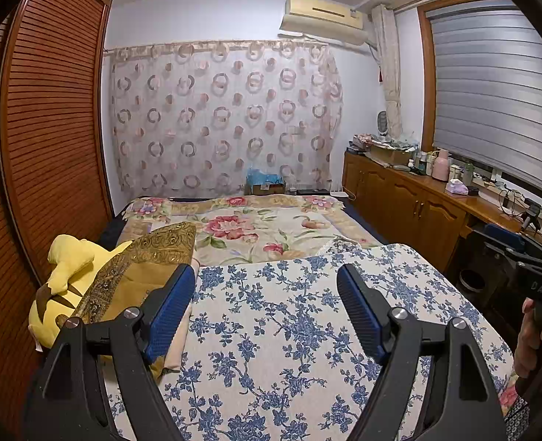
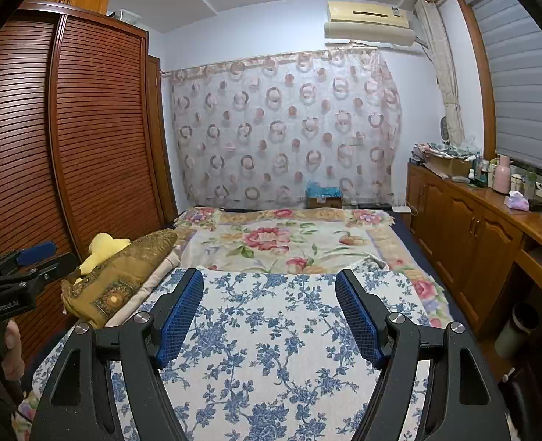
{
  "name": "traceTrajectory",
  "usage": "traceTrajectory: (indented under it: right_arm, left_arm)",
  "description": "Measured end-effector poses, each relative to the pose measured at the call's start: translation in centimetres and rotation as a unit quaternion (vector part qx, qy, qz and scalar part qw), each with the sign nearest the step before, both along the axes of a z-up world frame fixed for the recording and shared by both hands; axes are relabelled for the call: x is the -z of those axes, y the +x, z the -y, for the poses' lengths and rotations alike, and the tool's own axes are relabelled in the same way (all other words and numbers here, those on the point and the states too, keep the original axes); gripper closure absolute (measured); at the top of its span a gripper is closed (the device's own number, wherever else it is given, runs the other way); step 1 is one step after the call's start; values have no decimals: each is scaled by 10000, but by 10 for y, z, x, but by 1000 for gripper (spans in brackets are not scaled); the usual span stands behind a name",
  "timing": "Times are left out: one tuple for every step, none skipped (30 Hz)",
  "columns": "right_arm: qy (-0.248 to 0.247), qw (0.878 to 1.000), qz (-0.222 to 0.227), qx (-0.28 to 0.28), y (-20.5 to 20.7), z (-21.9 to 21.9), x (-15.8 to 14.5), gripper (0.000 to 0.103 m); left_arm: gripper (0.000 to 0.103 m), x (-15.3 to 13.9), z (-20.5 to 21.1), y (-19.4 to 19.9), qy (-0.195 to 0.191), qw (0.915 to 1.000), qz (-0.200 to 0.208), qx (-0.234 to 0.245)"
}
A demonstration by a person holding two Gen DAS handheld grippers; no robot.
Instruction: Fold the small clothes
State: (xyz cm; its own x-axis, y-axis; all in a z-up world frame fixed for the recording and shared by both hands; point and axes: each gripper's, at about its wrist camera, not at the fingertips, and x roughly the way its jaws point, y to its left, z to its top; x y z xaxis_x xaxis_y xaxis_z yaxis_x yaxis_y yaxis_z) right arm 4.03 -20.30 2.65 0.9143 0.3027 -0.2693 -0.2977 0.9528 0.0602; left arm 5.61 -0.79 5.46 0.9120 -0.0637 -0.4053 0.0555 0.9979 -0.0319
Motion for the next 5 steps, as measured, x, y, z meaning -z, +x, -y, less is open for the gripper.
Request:
traceTrajectory:
  right_arm:
    - [2, 10000, -4, 2, 0, 0, 0, 27]
    - [6, 10000, -9, -4, 1, 0, 0, 27]
    - [8, 10000, -9, -12, 1, 1, 0, 27]
    - [8, 10000, -8, -9, 1, 1, -1, 27]
    - [8, 10000, -6, -16, 1, 2, 0, 27]
  left_arm:
    - [23, 1, -1, 0, -5, 10000, 2, -3]
    - [23, 0, -1, -1, -7, 10000, 3, -1]
    - [23, 1, -1, 0, -8, 10000, 6, -2]
    - [23, 1, -1, -1, -10, 10000, 6, -4]
    - [23, 0, 0, -1, -14, 10000, 6, -6]
